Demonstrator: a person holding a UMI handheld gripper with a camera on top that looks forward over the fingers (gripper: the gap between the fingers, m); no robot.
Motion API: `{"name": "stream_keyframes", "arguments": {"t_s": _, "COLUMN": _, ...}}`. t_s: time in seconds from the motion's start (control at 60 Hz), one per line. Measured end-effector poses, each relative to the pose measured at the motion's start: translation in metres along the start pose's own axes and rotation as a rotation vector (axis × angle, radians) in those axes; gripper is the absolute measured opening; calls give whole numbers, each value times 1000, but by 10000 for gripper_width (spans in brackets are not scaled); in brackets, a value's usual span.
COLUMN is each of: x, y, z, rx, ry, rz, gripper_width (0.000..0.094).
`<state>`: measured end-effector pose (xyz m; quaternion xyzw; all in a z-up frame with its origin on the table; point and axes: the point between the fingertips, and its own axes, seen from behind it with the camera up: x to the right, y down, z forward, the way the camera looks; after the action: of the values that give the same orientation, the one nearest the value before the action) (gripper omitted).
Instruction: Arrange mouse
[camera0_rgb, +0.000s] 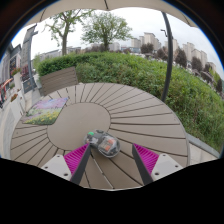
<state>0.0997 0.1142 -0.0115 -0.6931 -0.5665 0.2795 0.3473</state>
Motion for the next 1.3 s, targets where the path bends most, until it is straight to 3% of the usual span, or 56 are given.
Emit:
{"name": "stream_keyframes", "arguments": {"t_s": 0.6, "x": 25, "y": -42, "z": 58, "rx": 10, "ry": 100, "rz": 4, "gripper_width": 846}}
{"name": "stream_keyframes", "arguments": {"t_s": 0.65, "x": 26, "y": -43, "z": 62, "rx": 7, "ry": 103, "rz": 4, "gripper_width": 756}}
{"name": "stream_keyframes", "arguments": {"t_s": 0.683, "x": 25, "y": -43, "z": 65, "rx": 1, "ry": 104, "rz": 7, "gripper_width": 637}}
{"name": "stream_keyframes", "arguments": {"t_s": 0.717, "x": 21, "y": -42, "z": 68, "rx": -12, "ry": 92, "rz": 13, "gripper_width": 451}}
{"name": "stream_keyframes", "arguments": {"t_s": 0.833, "x": 13, "y": -56, "z": 67, "rx": -40, "ry": 122, "rz": 31, "gripper_width": 418}}
{"name": "stream_keyframes", "arguments": {"t_s": 0.933, "x": -35, "y": -111, "z": 52, "rx": 14, "ry": 86, "rz": 94, "gripper_width": 409}}
{"name": "stream_keyframes", "arguments": {"t_s": 1.1, "x": -185, "y": -188, "z": 49, "rx": 74, "ry": -81, "rz": 82, "gripper_width": 409}}
{"name": "stream_keyframes", "arguments": {"t_s": 1.183, "x": -247, "y": -195, "z": 67, "rx": 85, "ry": -103, "rz": 30, "gripper_width": 408}}
{"name": "stream_keyframes", "arguments": {"t_s": 1.3, "x": -321, "y": -155, "z": 106, "rx": -6, "ry": -151, "rz": 20, "gripper_width": 408}}
